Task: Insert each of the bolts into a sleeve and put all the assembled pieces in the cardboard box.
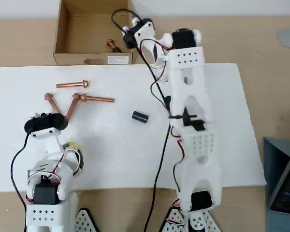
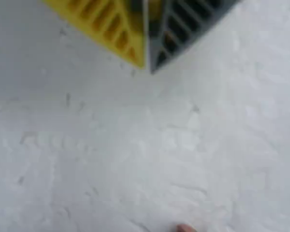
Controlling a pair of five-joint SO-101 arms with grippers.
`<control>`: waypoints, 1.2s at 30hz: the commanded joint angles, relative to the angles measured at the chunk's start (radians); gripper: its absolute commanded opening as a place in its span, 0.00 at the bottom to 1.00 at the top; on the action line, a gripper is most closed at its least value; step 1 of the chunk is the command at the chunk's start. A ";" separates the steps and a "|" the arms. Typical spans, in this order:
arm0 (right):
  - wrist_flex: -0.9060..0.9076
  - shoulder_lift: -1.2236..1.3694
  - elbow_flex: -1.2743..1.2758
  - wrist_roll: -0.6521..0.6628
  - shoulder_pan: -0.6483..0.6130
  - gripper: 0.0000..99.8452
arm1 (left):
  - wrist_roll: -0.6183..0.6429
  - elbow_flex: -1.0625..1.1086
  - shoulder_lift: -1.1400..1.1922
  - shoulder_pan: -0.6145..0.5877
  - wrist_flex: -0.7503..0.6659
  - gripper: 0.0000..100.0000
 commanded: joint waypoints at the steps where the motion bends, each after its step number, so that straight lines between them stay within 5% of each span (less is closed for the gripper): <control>1: 0.021 -0.257 0.122 -0.038 -0.002 0.01 | -0.005 -0.006 -0.008 -0.003 -0.009 0.00; 10: 0.021 -0.696 0.561 -0.235 0.004 0.01 | -0.005 -0.006 -0.008 -0.003 -0.009 0.00; 20: -0.008 -1.173 1.024 -0.417 0.193 0.01 | -0.005 -0.006 -0.008 -0.003 -0.009 0.00; 36: -0.465 -1.842 1.854 -0.563 0.423 0.01 | -0.005 -0.006 -0.008 -0.003 -0.012 0.00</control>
